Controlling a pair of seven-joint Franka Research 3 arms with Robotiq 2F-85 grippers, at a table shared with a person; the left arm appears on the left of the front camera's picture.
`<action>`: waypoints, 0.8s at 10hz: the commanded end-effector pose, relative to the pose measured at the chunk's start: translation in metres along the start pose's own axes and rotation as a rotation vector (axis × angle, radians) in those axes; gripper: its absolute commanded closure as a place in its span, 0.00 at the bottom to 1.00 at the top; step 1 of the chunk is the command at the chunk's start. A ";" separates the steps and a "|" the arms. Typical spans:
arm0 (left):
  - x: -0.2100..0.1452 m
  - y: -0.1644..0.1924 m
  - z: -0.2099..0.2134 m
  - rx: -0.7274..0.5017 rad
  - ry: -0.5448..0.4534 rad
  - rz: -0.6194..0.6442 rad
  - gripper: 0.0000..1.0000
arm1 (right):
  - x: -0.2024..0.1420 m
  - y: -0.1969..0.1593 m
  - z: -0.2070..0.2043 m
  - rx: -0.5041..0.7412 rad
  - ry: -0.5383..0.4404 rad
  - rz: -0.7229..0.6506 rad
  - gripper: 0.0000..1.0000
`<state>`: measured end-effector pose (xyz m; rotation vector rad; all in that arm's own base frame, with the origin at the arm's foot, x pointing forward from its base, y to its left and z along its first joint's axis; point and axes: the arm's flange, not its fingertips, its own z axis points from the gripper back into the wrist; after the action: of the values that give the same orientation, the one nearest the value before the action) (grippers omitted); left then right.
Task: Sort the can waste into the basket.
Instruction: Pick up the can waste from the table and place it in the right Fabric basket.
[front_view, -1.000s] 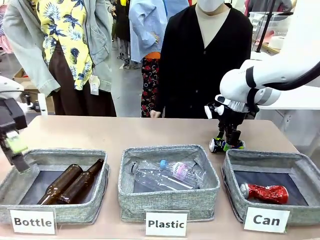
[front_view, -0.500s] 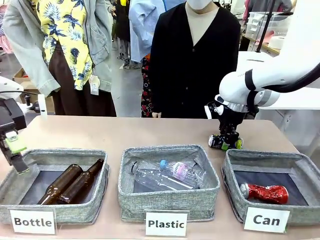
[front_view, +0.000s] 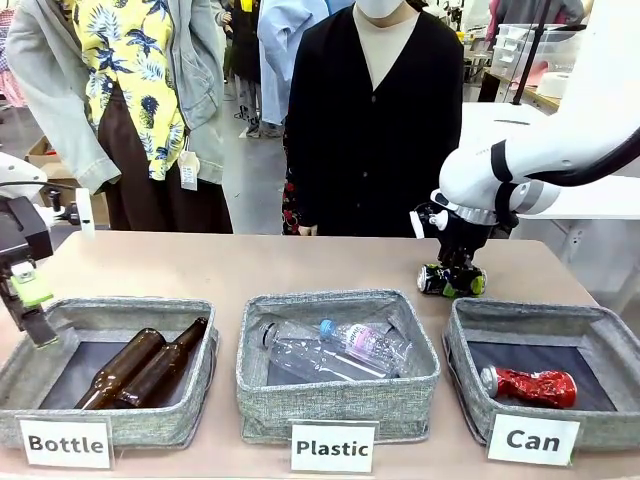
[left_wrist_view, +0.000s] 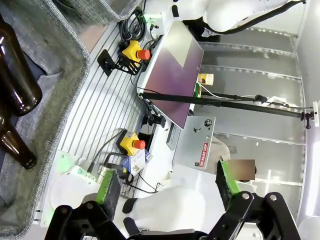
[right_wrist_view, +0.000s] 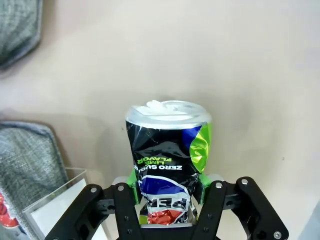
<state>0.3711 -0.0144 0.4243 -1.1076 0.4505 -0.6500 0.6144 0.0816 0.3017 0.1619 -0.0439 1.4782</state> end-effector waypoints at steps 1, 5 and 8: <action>-0.002 -0.003 0.001 -0.016 -0.013 -0.019 0.00 | -0.003 0.010 0.025 -0.048 0.001 0.010 1.00; -0.002 -0.003 0.001 -0.016 -0.013 -0.019 0.00 | -0.022 0.110 0.151 -0.163 0.014 0.015 1.00; -0.002 -0.003 0.001 -0.016 -0.013 -0.019 0.00 | -0.051 0.201 0.149 0.021 0.023 0.118 1.00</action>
<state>0.3714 -0.0140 0.4250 -1.1074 0.4484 -0.6499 0.4402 0.0363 0.4733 0.1090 -0.0534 1.5571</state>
